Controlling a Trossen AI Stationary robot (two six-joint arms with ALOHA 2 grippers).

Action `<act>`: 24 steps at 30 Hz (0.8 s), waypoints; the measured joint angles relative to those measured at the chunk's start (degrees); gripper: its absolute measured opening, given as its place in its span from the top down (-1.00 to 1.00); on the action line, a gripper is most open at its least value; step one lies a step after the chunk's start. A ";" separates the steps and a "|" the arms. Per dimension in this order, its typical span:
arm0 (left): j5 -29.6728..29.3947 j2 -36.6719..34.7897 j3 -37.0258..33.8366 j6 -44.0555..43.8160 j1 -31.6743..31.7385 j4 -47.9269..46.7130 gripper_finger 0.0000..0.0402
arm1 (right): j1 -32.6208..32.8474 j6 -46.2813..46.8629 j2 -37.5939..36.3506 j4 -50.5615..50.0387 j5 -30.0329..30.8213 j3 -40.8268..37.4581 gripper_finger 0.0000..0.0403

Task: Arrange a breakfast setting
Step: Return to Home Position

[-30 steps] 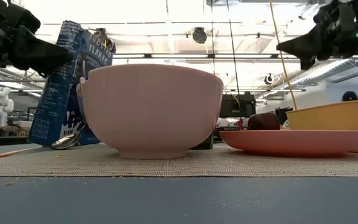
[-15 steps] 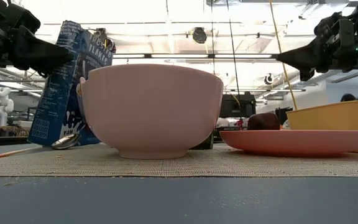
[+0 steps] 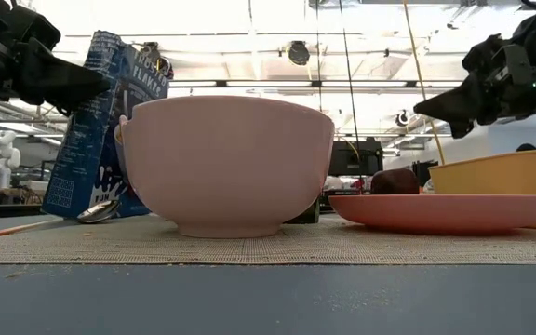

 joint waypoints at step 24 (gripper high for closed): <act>-0.02 0.01 -0.04 -0.02 -0.01 0.33 0.53 | 4.79 -6.59 -0.23 3.38 -0.09 -0.11 0.99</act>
